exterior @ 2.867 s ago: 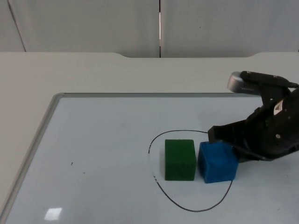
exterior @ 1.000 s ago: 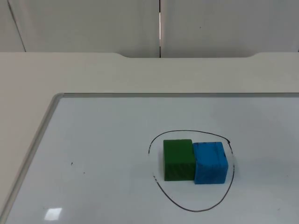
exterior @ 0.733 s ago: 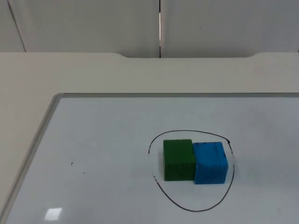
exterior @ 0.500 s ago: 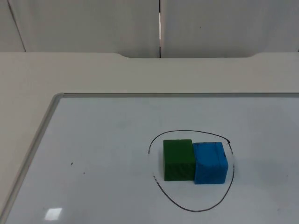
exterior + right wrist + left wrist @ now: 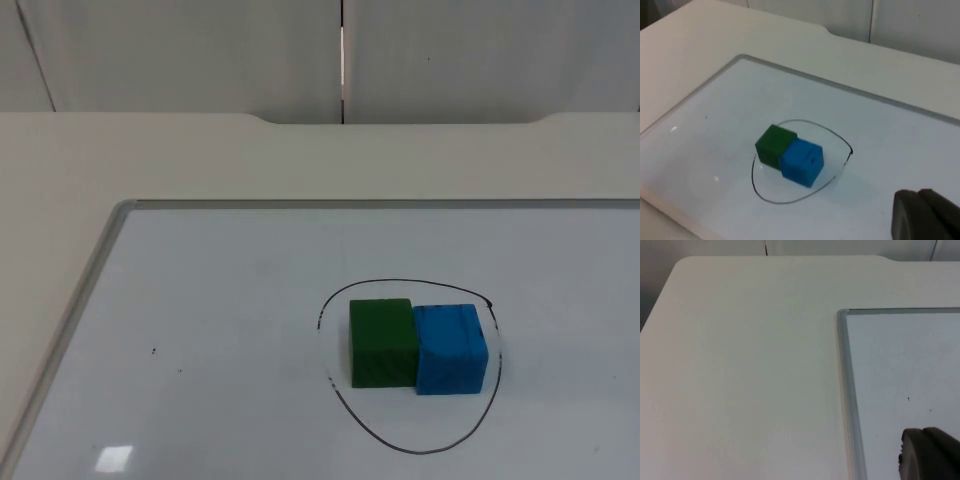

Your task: Push the two cubes into the marked area.

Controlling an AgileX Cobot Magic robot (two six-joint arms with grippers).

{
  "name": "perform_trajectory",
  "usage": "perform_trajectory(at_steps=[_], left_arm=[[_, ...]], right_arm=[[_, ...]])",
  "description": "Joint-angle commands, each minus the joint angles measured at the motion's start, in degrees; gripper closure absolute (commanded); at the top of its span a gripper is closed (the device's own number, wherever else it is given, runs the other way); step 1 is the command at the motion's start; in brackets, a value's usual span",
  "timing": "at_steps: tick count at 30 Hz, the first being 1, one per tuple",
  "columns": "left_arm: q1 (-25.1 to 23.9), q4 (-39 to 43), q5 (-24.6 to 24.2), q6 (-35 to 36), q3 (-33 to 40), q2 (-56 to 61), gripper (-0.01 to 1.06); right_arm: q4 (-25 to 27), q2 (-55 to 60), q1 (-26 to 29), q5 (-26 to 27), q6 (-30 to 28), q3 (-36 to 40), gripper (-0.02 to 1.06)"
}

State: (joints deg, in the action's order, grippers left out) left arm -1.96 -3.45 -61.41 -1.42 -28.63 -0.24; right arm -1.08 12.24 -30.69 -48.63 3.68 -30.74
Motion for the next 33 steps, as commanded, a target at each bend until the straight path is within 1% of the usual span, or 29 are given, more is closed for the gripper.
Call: perform_trajectory(at_steps=[1,4,7,9,10,11,13,15,17,19,22,30,32,33], left_arm=[[-0.1,0.3,-0.1,0.2,0.3,0.2,1.05],[-0.1,0.3,-0.1,0.2,0.3,0.2,1.05],[-0.1,0.3,-0.1,0.2,0.3,0.2,1.05],[-0.1,0.3,-0.1,0.2,0.3,0.2,1.05],[-0.1,0.3,-0.1,0.2,0.3,0.2,1.05],[-0.1,0.3,-0.1,0.2,0.3,0.2,1.05],[-0.1,0.3,-0.1,0.2,0.3,0.2,1.05],[-0.1,0.3,-0.1,0.2,0.3,0.2,1.05],[-0.1,0.3,-0.1,0.2,0.3,0.2,1.05],[-0.1,0.1,-0.1,0.1,0.3,0.2,1.05],[-0.1,-0.1,-0.1,-0.2,0.3,0.2,1.05],[-0.1,-0.1,-0.1,-0.2,0.3,0.2,1.05],[-0.1,-0.1,-0.1,-0.2,0.3,0.2,1.04],[-0.1,-0.1,-0.1,-0.2,0.3,0.2,1.01]], right_arm=[[0.2,-2.6,0.2,-2.0,-0.5,0.6,1.04],[2.8,-8.5,0.2,-2.5,-0.5,0.9,1.04],[2.9,-11.3,0.2,-2.7,-0.5,0.9,1.04],[3.2,-12.2,0.2,-3.7,-0.5,0.8,1.04],[3.2,-12.2,0.2,-5.2,-0.5,0.4,1.04],[3.2,-12.2,0.2,-5.2,-0.5,0.4,1.04],[2.5,-12.2,0.2,-11.5,-0.5,-0.6,1.04],[1.8,-12.2,0.2,-14.2,-1.1,-0.7,1.04],[1.1,-12.2,0.2,-14.2,-1.4,-0.1,1.04],[-0.6,-12.2,0.2,-13.2,-0.2,1.4,1.04],[-0.6,-12.2,0.2,-13.2,0.8,1.2,1.04],[-0.4,-12.2,0.2,-13.2,0.8,1.2,1.04],[-0.7,-12.2,0.2,-13.2,1.0,1.2,1.04],[-0.7,-12.2,0.2,-13.2,1.0,1.2,1.04]])
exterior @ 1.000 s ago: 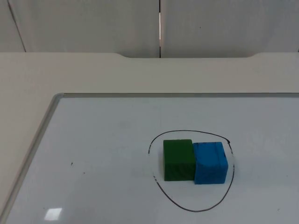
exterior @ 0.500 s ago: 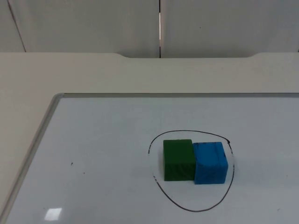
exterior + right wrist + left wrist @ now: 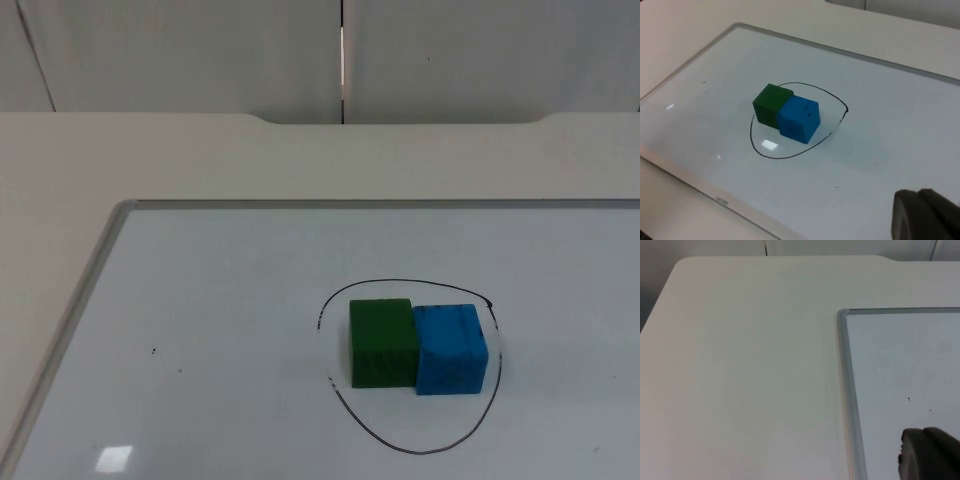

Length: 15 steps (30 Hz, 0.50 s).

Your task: Push the two cubes into the marked area.

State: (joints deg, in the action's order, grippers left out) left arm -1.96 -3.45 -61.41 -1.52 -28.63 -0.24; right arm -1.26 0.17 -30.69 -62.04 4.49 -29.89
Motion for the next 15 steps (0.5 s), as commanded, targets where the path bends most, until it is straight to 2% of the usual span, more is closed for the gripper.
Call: perform_trajectory(at_steps=[1,3,5,6,7,10,11,15], left_arm=[[-0.1,-0.1,-0.1,-0.1,0.3,0.2,0.96],[-0.1,-0.1,-0.1,-0.1,0.3,0.2,0.82],[-0.1,-0.1,-0.1,-0.1,0.3,0.2,0.60],[-0.1,-0.1,-0.1,-0.1,0.3,0.2,0.60],[-0.1,-0.1,-0.1,-0.1,0.3,0.2,0.49],[-0.1,0.0,-0.1,0.0,0.3,0.2,0.02],[-0.1,0.0,-0.1,0.2,0.3,0.2,0.00],[-0.1,0.0,-0.1,0.2,0.3,0.2,0.00]], right_arm=[[-0.5,-0.2,0.2,0.2,0.2,0.3,1.02],[-0.5,-0.2,0.2,0.2,0.2,0.3,0.90],[-0.5,-0.2,0.2,0.2,0.2,0.3,0.71],[-0.5,-0.2,0.2,0.2,0.2,0.3,0.71],[-0.5,-0.2,0.2,0.2,0.2,0.3,0.57],[-0.5,-0.2,0.2,0.2,0.2,0.3,0.11],[-0.4,-0.2,0.2,0.2,0.2,0.3,-0.01],[-0.3,-0.2,0.2,0.2,-0.1,0.3,0.00]])
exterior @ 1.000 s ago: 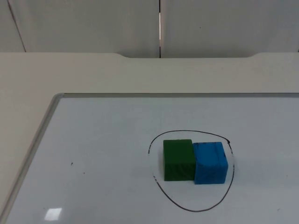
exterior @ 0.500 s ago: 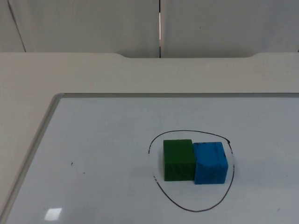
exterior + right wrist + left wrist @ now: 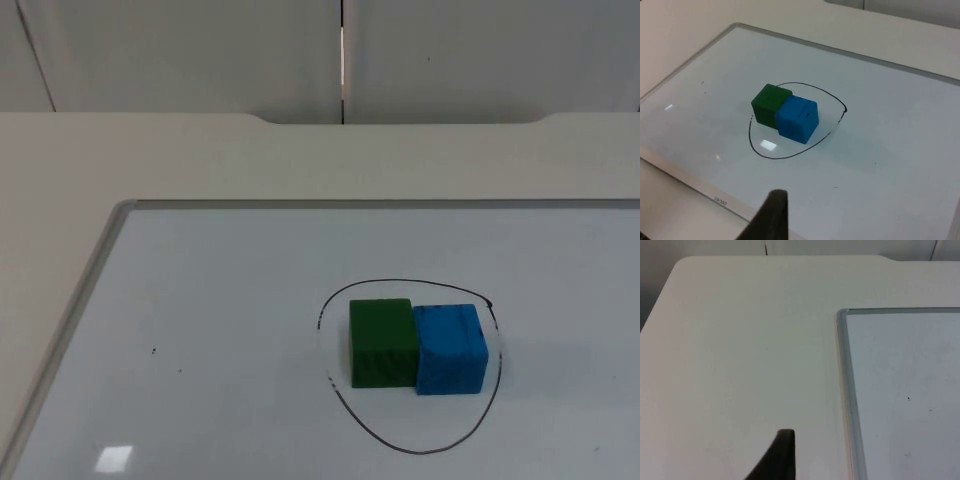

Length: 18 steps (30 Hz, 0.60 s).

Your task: Push the two cubes into the marked area.

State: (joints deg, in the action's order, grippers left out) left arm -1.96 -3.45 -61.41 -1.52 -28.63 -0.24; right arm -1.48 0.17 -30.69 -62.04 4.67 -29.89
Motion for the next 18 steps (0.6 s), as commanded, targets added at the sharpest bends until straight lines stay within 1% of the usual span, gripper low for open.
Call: perform_trajectory(at_steps=[1,18], left_arm=[[-0.1,0.0,-0.1,0.2,0.3,0.2,0.00],[-0.1,0.0,-0.1,0.0,0.3,0.2,0.00]], right_arm=[[0.1,-0.2,0.2,0.2,-0.5,0.3,0.00],[0.1,-0.2,0.2,0.2,-0.6,0.3,-0.01]])
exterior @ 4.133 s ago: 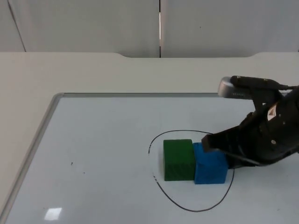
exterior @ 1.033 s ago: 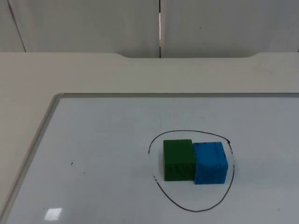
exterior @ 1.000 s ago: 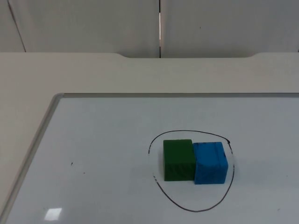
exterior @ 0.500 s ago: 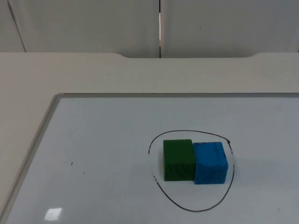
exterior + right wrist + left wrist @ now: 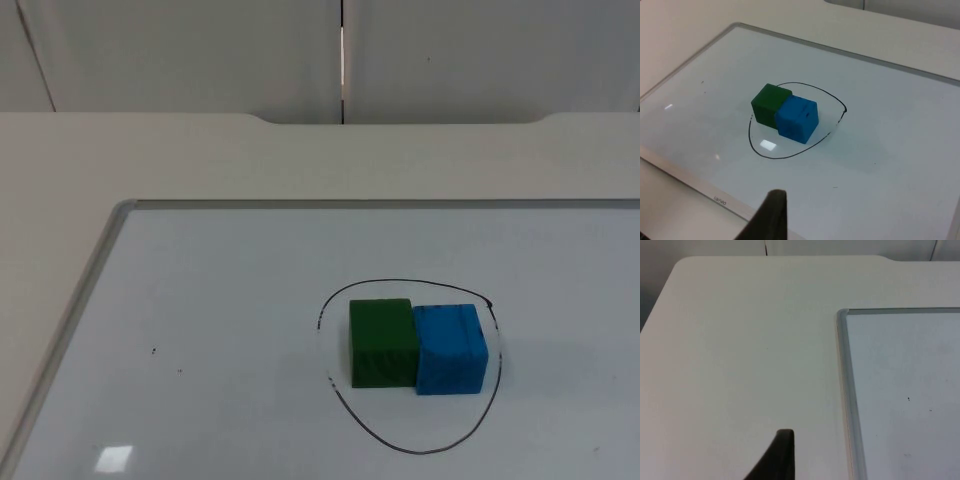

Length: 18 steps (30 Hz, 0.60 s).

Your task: Push the two cubes into the marked area.

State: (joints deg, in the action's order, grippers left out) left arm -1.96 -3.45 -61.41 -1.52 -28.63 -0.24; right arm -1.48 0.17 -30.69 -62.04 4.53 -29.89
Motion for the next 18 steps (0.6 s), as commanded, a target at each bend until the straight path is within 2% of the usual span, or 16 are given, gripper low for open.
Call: perform_trajectory(at_steps=[1,18], left_arm=[[-0.1,0.0,-0.1,0.0,0.3,0.2,0.00],[-0.1,0.0,-0.1,0.0,0.3,0.2,0.00]], right_arm=[[0.1,-0.2,0.2,0.2,-0.5,0.3,-0.01],[0.4,-0.2,0.3,0.3,-0.5,0.3,-0.01]])
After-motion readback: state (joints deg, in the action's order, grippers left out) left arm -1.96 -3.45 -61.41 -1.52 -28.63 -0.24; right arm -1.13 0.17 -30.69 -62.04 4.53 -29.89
